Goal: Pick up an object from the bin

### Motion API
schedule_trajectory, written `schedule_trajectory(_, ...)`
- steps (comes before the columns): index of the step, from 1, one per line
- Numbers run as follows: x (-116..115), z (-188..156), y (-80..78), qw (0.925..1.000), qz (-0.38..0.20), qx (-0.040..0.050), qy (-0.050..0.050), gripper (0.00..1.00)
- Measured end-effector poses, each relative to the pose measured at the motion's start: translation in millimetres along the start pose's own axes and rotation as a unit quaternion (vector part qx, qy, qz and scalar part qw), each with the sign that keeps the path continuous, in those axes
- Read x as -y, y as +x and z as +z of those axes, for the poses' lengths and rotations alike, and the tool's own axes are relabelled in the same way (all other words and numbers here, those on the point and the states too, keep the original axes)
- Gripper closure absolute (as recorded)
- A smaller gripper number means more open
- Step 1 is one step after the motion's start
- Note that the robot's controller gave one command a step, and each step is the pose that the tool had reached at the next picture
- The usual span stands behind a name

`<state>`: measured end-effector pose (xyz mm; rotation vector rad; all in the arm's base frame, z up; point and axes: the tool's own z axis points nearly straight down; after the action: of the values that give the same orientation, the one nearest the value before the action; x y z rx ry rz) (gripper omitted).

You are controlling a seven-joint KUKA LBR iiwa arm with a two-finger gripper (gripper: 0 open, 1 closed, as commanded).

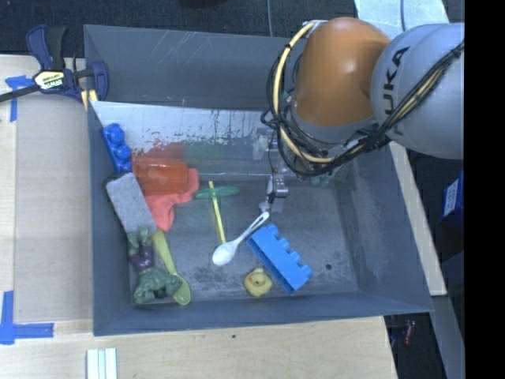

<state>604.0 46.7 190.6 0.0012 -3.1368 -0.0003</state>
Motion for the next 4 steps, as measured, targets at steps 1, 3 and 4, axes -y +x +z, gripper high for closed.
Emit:
schedule_trajectory(1,0.1,-4.8,-1.7,1.0000,0.000,0.0043,0.000,0.00)
schedule_trajectory(3,17.4,63.5,47.4,0.9969,-0.079,0.0049,0.000,0.00)
schedule_trajectory(4,21.6,86.8,80.8,0.9961,-0.088,0.0054,0.001,0.00)
